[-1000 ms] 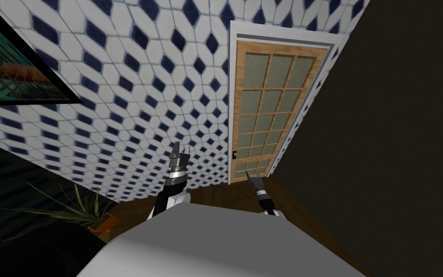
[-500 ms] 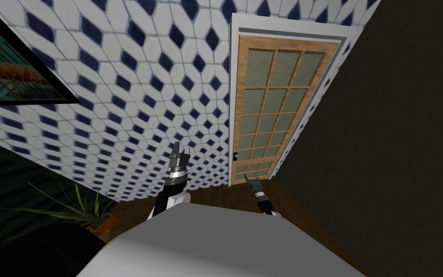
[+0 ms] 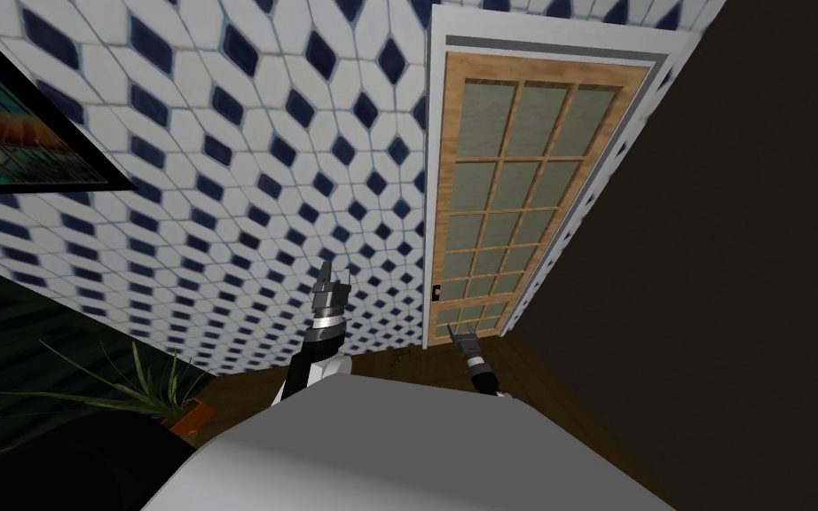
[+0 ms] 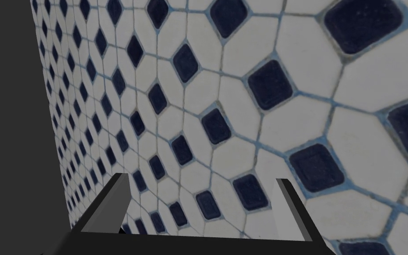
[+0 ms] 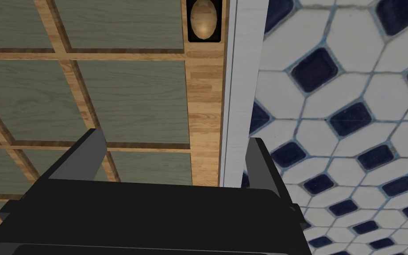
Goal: Pull the door open
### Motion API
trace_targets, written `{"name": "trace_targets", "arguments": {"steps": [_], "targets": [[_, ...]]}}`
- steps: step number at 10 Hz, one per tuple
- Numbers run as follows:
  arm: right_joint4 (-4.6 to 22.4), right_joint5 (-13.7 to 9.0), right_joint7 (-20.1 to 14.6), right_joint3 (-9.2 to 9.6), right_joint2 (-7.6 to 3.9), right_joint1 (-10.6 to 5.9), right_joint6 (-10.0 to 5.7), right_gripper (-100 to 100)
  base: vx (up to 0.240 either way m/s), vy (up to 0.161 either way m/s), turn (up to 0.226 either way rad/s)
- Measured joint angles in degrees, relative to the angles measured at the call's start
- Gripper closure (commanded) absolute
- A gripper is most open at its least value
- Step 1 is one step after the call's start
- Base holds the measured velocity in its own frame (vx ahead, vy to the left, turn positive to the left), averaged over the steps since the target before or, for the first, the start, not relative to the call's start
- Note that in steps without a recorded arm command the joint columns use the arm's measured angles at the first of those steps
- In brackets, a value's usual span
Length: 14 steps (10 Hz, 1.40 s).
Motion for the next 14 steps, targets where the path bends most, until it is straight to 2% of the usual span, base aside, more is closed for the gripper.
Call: {"name": "trace_targets", "arguments": {"steps": [3, 11, 14], "targets": [[1.9, 1.0, 2.5, -0.24, 0.61, -0.27, -0.64, -100, 0.009, 0.007, 0.036], [2.3, 1.0, 2.7, -0.33, 0.68, -0.44, -0.79, -100, -0.015, -0.001, -0.002], [3.6, 2.0, 3.0, -0.26, -0.93, -1.32, -1.28, -100, -0.177, -0.010, -0.015]]}}
